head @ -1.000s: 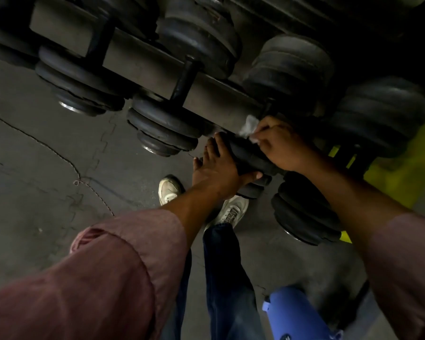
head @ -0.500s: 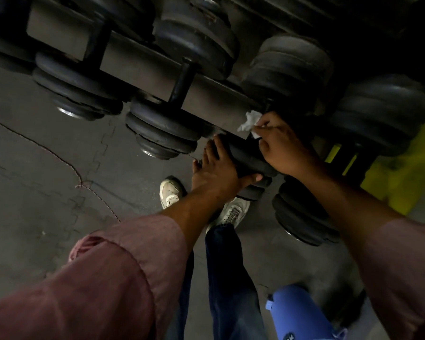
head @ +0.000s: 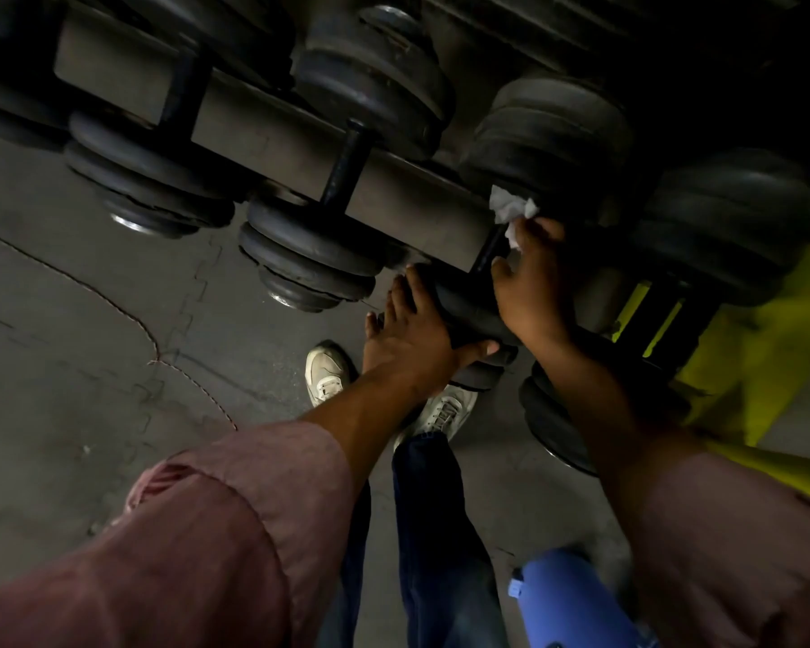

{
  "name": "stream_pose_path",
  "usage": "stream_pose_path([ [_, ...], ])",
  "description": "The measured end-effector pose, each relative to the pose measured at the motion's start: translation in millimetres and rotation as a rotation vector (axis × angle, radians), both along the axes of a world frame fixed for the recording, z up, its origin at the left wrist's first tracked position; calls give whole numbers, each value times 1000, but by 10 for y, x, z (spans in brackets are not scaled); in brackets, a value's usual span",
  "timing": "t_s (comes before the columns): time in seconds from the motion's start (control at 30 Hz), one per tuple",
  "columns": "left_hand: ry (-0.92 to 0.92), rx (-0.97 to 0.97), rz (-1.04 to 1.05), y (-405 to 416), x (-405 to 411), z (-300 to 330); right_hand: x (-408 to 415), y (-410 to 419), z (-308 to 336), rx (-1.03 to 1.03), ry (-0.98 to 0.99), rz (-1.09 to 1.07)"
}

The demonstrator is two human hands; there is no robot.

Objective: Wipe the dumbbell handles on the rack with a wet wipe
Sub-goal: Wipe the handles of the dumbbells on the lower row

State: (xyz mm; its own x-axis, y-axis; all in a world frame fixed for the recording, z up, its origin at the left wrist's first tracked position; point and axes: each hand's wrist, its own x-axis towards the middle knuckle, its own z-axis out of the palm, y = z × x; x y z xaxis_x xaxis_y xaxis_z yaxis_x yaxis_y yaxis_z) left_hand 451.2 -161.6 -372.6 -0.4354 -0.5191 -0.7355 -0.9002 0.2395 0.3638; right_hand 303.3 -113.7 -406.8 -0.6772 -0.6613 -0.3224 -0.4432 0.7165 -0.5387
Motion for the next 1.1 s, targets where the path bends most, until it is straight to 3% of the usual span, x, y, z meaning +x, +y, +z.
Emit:
stream_pose_path([
  [0.17, -8, -2, -3, 9, -2, 0, -93, -96, -99, -152, -344, -389],
  [0.37, -9, 12, -8, -3, 1, -2, -242, -144, -103, -125, -717, -705],
  [0.47, -6, 12, -12, -1, 9, -10, -339, -84, 7, -38, -840, -579],
  [0.63, 1, 2, -8, 5, 13, -7, -330, 65, 90, 227, -788, -412],
  [0.73, 7, -6, -12, 7, 8, 5, -330, 23, 102, 157, -818, -458],
  [0.9, 9, -3, -14, -2, 9, 9, -354, -173, 40, -183, -875, -780],
  [1.0, 17, -5, -3, 4, 17, 2, -322, -115, 0, -121, -952, -682],
  [1.1, 22, -11, 2, 12, 12, 5, -320, -34, -66, 65, -992, -504],
])
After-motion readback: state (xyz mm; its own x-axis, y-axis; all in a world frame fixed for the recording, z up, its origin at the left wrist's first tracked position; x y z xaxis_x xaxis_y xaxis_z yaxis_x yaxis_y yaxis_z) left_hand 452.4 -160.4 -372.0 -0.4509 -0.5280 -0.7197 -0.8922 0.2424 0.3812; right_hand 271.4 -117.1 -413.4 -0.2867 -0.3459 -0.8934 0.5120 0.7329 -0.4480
